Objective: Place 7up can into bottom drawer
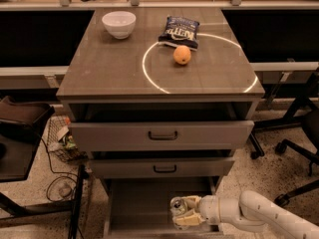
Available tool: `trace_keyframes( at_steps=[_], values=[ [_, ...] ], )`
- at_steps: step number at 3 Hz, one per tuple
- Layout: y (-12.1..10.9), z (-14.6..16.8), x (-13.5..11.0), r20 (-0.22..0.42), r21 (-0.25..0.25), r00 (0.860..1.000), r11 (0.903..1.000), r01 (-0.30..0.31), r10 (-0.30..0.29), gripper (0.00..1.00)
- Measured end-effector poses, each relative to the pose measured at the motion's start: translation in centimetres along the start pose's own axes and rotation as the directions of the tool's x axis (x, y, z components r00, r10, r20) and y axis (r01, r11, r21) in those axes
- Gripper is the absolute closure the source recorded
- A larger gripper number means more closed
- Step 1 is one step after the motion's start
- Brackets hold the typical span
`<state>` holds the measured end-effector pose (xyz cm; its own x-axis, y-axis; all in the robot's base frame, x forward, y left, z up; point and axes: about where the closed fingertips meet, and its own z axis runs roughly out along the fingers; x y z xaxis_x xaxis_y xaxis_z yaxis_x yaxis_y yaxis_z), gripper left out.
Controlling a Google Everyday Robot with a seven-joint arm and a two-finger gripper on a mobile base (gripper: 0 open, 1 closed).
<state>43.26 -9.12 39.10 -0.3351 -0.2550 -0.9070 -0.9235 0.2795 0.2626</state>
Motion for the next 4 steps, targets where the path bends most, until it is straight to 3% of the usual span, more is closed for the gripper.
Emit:
trace_keyframes(
  at_steps=[1, 2, 3, 4],
  values=[
    [-2.1, 2.5, 1.2, 0.014, -0.020, 1.000, 0.9998, 0.007, -0.007, 1.00],
    [-4.6, 7.5, 4.7, 0.050, -0.090, 0.999, 0.9959, -0.005, 0.009, 1.00],
    [-7.7, 11.1, 7.2, 0.070, -0.114, 0.997, 0.9934, -0.013, 0.021, 1.00],
    [-10.0, 13.9, 9.2, 0.063, -0.059, 0.998, 0.9983, -0.003, 0.007, 1.00]
  ],
)
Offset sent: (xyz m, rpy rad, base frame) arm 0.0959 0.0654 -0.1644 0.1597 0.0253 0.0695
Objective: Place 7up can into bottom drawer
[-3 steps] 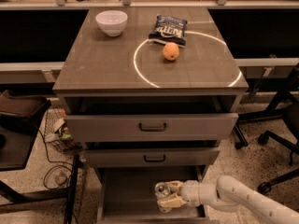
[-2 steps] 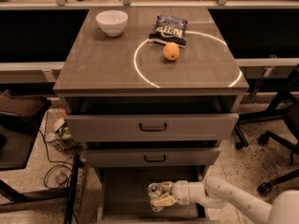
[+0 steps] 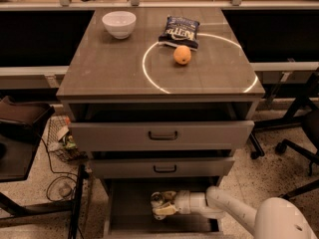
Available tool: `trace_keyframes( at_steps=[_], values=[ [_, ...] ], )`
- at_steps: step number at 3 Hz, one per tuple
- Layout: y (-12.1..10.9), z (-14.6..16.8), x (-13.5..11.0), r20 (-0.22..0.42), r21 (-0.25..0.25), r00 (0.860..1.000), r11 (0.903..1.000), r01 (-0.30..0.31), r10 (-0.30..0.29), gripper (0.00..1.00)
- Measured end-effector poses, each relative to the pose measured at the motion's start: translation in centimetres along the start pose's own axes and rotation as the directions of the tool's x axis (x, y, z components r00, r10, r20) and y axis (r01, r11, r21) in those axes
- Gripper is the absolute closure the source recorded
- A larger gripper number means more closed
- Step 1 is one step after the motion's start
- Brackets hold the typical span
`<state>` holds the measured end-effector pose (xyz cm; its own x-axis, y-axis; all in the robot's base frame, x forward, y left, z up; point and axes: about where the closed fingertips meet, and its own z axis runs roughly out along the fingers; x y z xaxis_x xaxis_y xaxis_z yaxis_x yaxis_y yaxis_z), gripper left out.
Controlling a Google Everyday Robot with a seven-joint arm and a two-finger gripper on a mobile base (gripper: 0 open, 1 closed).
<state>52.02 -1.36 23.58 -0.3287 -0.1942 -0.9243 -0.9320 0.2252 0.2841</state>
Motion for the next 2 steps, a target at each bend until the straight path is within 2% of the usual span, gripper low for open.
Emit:
trace_keyframes(
  at_steps=[1, 2],
  values=[
    [-0.7, 1.4, 1.3, -0.003, 0.054, 1.000, 0.9985, 0.004, -0.004, 1.00],
    [-1.0, 2.7, 2.5, 0.047, 0.124, 0.998, 0.9917, 0.034, -0.040, 1.00]
  ],
)
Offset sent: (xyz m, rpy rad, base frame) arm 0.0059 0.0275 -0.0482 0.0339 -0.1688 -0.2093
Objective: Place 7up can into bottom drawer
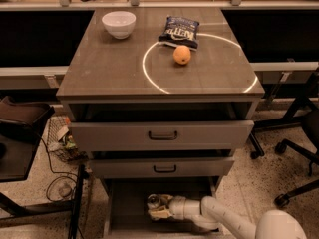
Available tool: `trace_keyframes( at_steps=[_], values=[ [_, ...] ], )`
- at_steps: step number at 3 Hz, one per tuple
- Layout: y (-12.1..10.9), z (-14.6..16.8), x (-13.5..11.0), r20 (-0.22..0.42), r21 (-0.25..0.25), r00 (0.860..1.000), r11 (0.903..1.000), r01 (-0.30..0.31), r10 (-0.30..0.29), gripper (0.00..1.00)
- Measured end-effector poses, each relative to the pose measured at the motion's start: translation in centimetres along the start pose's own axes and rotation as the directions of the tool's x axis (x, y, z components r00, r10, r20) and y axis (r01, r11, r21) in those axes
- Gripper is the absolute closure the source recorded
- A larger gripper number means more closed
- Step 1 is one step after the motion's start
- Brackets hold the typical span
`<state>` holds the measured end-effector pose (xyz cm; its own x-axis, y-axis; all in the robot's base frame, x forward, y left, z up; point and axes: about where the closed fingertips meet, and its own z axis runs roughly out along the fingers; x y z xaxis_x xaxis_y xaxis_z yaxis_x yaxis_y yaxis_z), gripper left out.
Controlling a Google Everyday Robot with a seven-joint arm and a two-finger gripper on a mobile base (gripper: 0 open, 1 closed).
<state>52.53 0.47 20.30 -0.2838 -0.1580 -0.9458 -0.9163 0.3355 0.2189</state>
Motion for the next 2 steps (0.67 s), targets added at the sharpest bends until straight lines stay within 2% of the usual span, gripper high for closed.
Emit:
trace_keyframes(
  at_steps=[1, 2],
  values=[
    [-0.1, 1.4, 0.8, 0.041, 0.021, 0.998, 0.9990, 0.039, -0.040, 1.00],
    [-0.5, 2.5, 1.0, 0.039, 0.022, 0.997, 0.9972, 0.072, -0.072, 1.00]
  ],
)
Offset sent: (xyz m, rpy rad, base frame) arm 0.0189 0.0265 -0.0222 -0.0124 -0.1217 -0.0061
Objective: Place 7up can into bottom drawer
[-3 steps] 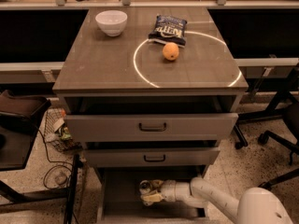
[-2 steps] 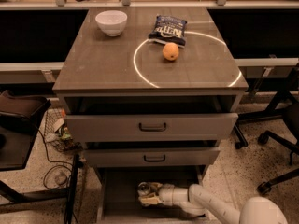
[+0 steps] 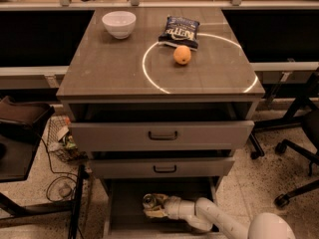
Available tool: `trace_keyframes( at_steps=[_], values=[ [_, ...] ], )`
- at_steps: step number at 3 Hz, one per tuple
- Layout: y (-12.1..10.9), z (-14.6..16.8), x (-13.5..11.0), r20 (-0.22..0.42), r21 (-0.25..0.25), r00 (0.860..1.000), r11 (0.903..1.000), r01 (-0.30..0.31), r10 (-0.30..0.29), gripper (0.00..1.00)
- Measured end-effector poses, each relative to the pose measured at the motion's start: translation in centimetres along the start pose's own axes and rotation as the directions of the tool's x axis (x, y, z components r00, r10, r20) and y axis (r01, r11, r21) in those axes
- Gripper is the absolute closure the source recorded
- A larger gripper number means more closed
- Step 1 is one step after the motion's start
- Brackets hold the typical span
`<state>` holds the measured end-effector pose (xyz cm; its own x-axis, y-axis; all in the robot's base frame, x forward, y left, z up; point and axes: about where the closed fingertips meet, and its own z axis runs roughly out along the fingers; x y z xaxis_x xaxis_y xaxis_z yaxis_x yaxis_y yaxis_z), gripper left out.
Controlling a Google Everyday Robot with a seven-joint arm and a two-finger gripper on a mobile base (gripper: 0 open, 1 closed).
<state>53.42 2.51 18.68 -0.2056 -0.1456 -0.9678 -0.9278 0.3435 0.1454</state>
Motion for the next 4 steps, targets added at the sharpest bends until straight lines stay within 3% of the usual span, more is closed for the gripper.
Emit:
trace_keyframes(
  at_steps=[1, 2, 4],
  values=[
    [0.13, 0.17, -0.03, 0.001, -0.003, 1.000, 1.0000, -0.001, 0.001, 0.82],
    [0.33, 0.44, -0.07, 0.003, -0.008, 1.000, 1.0000, -0.002, 0.002, 0.51],
    [0.59, 0.77, -0.12, 0.005, -0.014, 1.000, 0.9999, -0.004, 0.004, 0.04]
  ],
)
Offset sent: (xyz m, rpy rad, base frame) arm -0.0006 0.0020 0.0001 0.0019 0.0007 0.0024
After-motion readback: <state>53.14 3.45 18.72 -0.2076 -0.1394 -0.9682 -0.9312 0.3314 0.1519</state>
